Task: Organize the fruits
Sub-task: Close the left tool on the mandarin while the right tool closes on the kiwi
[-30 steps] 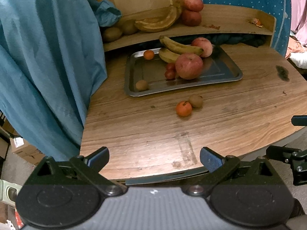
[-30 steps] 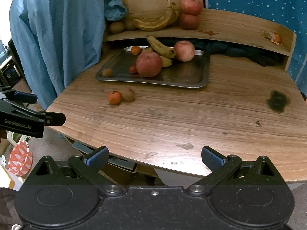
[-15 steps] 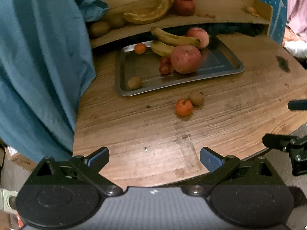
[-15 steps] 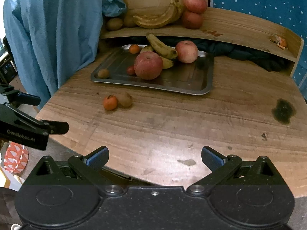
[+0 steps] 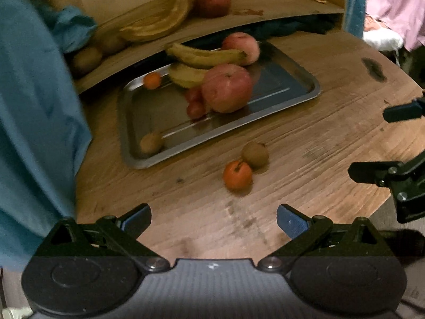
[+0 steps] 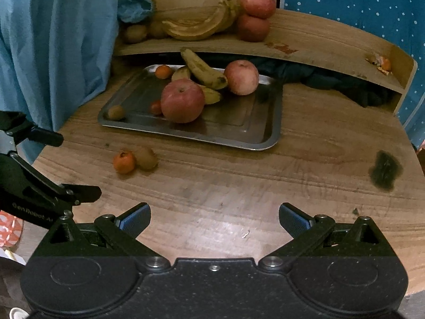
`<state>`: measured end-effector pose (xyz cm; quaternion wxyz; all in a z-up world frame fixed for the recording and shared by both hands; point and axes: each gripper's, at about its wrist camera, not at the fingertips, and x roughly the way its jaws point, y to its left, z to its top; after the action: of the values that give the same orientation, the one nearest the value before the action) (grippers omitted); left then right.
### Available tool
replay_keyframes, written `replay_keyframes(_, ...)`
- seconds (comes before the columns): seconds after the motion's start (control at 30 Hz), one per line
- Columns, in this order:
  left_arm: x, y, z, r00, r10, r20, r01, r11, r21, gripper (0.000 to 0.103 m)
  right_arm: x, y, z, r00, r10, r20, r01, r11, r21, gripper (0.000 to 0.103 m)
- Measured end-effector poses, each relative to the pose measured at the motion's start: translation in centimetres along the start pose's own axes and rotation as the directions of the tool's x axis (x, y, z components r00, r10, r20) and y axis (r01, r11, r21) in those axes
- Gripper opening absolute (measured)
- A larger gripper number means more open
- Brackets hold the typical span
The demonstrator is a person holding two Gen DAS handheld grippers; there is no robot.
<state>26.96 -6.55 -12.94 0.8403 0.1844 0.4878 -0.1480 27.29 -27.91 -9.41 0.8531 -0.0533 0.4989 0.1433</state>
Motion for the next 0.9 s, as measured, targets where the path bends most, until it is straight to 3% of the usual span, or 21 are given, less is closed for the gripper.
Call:
replay_keyframes(0.53,2.8,0.9,1.7,0.993,-0.108,0.041,0.102,0.988,0.118,0.099,2.9,0.1,1.6,0.996,-0.054,-0.064,0.056,0.998,0.026,0.102)
replay_keyframes(0.83,3.7,1.2,2.1,0.976,-0.215,0.025,0.206,0.961,0.187,0.067,4.4,0.9,2.4,0.996,-0.040,-0.080,0.042,0.999,0.031,0.102)
replay_keyframes(0.9,3.9,1.3,2.2,0.973,-0.230,0.020,0.222,0.955,0.198,0.056,4.8,1.2,2.7,0.996,-0.033,-0.083,0.035,0.999,0.031,0.102)
